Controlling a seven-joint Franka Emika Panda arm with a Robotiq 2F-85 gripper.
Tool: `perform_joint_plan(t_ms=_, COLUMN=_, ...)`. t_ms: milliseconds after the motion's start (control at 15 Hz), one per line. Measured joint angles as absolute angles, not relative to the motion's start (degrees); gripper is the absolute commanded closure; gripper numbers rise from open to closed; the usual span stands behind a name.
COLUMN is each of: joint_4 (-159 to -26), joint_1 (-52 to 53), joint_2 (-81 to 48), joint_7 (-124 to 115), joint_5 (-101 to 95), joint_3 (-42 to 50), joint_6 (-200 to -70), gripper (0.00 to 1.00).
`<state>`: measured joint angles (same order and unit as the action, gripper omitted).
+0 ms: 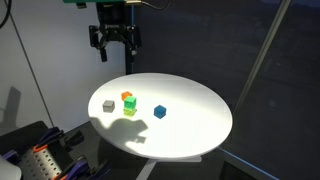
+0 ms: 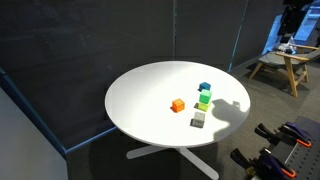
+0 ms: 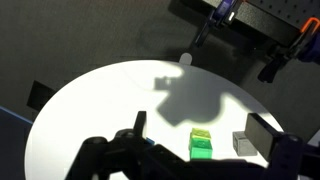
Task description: Put the blue block on the grey block
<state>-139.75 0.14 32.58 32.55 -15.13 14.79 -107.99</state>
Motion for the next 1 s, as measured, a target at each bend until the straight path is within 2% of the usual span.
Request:
perform_joint_plan(t_ms=400, joint_4=-139.5, joint_1=1.8, joint_2=26.1, joint_7=33.9, joint_5=-9.1, joint_3=14.4, joint_6=-114.4, gripper=0.0)
perform_joint_plan(t_ms=1000, joint_4=-134.9, joint_1=2.4, joint_2=14.7, joint_7=33.7, joint_5=-5.2, joint_3=8.7, joint_6=-118.2, gripper=0.0)
